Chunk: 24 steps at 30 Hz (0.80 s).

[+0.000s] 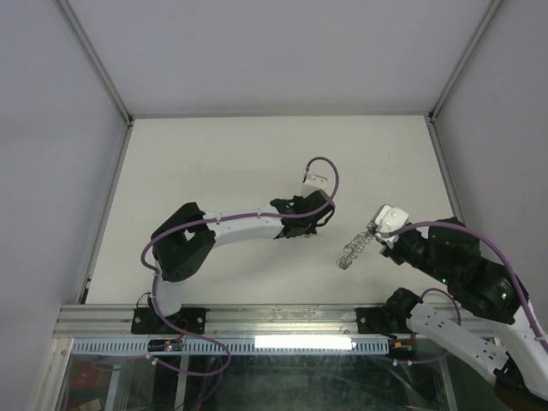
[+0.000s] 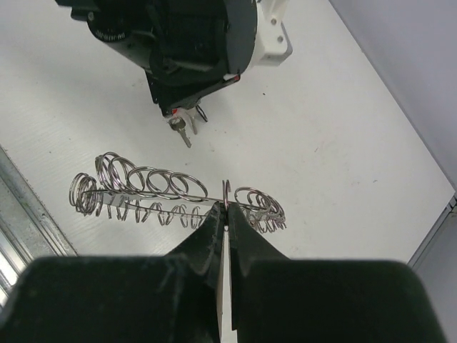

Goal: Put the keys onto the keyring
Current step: Pick up the key from the center of the board.

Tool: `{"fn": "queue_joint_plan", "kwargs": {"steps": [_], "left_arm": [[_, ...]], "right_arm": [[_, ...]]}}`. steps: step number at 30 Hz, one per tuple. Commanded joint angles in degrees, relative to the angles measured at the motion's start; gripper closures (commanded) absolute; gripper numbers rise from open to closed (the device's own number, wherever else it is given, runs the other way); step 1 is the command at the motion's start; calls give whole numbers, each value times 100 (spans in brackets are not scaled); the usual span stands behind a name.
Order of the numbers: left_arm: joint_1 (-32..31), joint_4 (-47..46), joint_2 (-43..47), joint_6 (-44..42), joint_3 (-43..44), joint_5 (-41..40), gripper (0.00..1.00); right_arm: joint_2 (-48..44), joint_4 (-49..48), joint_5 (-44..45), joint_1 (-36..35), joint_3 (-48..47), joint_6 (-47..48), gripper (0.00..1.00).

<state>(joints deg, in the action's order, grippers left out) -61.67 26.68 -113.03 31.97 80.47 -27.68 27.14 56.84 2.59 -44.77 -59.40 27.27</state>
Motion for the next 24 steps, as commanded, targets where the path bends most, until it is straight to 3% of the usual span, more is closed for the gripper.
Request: {"fn": "queue_joint_plan", "kwargs": {"steps": [1, 7, 16, 24], "left_arm": [[153, -851, 594, -192, -252, 500, 100], [557, -2063, 1491, -1055, -1243, 1835, 100], [595, -3394, 3026, -2663, -2628, 2781, 100], [598, -4259, 4946, -4124, -3926, 3787, 100]], "right_arm": [[-65, -364, 6, -21, -25, -64, 100], [-94, -497, -410, -22, 209, -65, 100], [405, -1013, -1400, -22, 485, -310, 100], [927, -1788, -2874, -19, 754, -437, 100]]}}
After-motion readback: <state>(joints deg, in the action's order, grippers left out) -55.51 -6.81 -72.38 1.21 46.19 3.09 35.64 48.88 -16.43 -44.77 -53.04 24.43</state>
